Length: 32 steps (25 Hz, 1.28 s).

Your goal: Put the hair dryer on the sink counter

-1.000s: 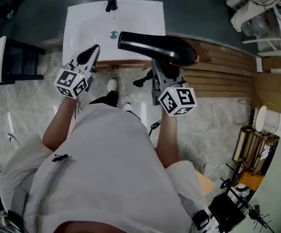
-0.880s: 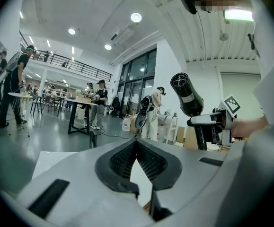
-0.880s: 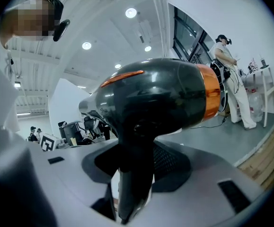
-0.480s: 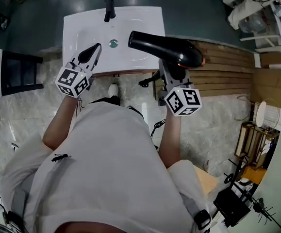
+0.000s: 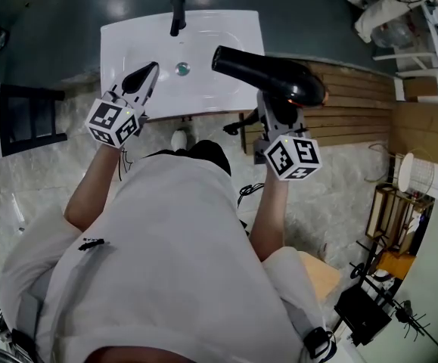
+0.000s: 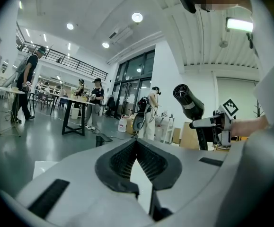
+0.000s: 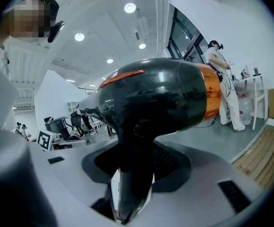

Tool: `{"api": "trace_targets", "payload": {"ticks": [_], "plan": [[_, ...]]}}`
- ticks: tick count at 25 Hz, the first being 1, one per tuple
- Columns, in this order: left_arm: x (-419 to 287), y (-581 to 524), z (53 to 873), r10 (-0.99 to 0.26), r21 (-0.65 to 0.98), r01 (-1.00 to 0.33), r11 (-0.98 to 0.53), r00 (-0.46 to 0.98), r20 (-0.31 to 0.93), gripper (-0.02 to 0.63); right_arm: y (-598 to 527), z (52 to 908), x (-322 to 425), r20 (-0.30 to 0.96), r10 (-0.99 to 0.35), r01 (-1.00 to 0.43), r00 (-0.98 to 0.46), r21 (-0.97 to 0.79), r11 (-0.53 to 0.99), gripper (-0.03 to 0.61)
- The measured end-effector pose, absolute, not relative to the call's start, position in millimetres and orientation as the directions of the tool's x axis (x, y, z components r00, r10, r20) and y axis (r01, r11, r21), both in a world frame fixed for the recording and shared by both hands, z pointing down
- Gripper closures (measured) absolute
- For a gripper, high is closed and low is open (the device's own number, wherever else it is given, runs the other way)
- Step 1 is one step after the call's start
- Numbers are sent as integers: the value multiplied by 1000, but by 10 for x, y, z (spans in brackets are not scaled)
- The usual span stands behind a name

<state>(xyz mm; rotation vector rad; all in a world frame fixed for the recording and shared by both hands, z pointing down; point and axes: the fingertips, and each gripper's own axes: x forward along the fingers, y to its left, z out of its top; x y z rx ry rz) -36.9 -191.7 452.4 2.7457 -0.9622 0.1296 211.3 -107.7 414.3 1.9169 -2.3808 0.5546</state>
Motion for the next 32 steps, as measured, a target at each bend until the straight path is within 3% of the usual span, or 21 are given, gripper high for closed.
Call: {"api": "trace_targets", "payload": {"ticks": [23, 32], "plan": [[-54, -2295, 4615, -604, 211, -633, -745, 774, 193, 611, -1690, 4511, 2400, 369, -892, -960, -261, -201, 197, 405], [289, -2537, 4652, -623, 211, -659, -722, 752, 217, 611, -2155, 4691, 2640, 400, -853, -938, -335, -231, 260, 405]]}}
